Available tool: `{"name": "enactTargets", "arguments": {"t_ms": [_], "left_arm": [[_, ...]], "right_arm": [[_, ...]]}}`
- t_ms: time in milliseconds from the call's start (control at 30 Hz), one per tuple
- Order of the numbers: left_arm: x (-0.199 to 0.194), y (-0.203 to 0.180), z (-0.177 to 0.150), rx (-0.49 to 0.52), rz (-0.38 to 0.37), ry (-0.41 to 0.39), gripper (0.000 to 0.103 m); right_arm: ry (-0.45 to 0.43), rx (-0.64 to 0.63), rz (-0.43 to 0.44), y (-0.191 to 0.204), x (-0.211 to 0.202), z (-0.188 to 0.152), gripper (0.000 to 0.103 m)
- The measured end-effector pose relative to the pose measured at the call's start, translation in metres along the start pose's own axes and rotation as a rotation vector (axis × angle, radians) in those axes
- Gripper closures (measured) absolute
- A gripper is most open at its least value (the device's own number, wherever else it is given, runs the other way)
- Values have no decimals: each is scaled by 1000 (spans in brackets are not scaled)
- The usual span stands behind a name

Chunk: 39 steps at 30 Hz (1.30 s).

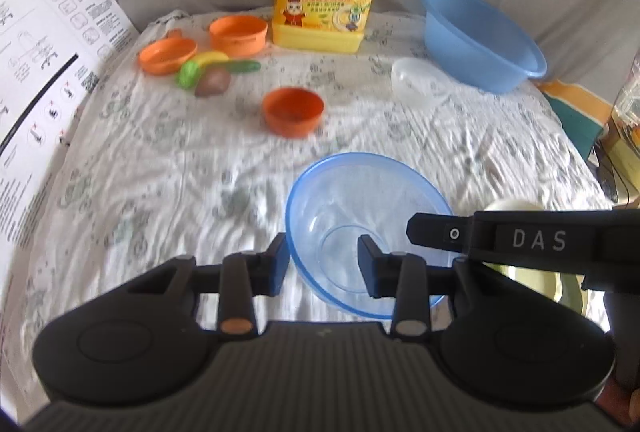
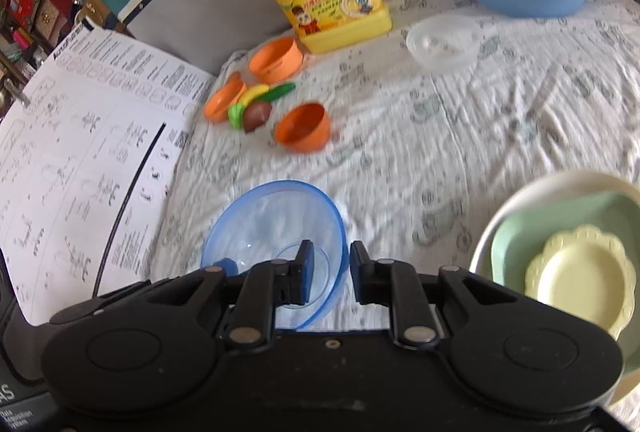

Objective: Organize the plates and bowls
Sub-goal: 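Carry the blue bowl beside the plate stack and open both grippers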

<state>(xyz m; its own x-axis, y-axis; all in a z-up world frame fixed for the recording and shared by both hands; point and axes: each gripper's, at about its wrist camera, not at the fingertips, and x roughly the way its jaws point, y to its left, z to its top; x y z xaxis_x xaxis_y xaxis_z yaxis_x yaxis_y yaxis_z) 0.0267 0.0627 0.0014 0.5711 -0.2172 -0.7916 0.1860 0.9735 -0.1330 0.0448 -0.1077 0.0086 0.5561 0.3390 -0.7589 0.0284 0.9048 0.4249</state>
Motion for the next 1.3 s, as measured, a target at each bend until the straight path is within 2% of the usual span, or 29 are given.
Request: {"name": "enactTargets", "arguments": {"t_ms": [400,933,1000,1067,1200,1300], "left_arm": [[4,8,-43,-5,-9,36,67],[17,13,-49,-18,-17,62,67],[20,14,-49,-23,-15,71,62],[23,16,-50,-29,-1,77,49],[25,21,-51,-45,13,83,46],[26,24,-50,-52,20,84,44]], "right_arm": [[59,-28,-8,-3,4,-40,84],[79,-34,-18,-5,15,-40,81],[87,-32,-16,-5,17,-40,80],[93,-30,-20,-5,20,-41,77],[96,-23,-25,-6,22,-40,75],[97,-22,-30,-7,24,-40,68]]}}
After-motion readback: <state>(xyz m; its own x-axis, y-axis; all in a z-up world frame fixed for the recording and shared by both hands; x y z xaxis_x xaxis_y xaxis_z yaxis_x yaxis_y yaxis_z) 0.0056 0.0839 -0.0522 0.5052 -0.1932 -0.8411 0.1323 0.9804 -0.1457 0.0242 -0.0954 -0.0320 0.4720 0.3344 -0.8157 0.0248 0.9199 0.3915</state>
